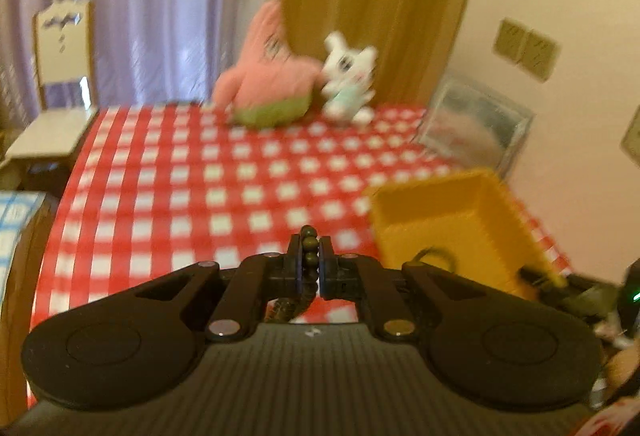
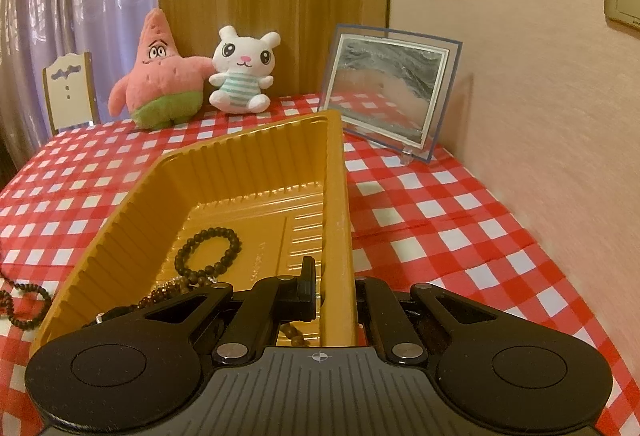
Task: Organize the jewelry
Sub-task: 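Lift the bead necklace into the tray and open the left tool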
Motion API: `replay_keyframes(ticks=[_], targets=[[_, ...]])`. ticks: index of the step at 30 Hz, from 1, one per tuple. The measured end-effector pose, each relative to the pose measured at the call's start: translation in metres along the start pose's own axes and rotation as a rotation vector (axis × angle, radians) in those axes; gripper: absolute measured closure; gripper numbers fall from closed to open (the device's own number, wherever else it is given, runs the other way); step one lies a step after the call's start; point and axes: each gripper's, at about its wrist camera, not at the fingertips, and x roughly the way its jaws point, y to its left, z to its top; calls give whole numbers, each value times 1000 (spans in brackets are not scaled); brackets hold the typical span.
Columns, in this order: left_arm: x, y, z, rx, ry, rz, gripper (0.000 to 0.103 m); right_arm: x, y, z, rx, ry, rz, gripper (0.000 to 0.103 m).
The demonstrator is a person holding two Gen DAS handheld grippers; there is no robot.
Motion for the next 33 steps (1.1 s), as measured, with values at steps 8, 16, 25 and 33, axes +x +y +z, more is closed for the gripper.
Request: replay_keyframes(ticks=[8,16,25,33], targets=[[-36,-52,57,91,-129,-115,97,3,-1,0,5,-3,5,98],[-67,-109,106,165,-272,-278,97,2,-1,1,19,-9,14,98],[-16,-134,74,101,-87,-370,97,1,0,2,19,-20,21,98],[64,-146,9,39,151,-336,97,3,-2,-1,17,-16,28,98]])
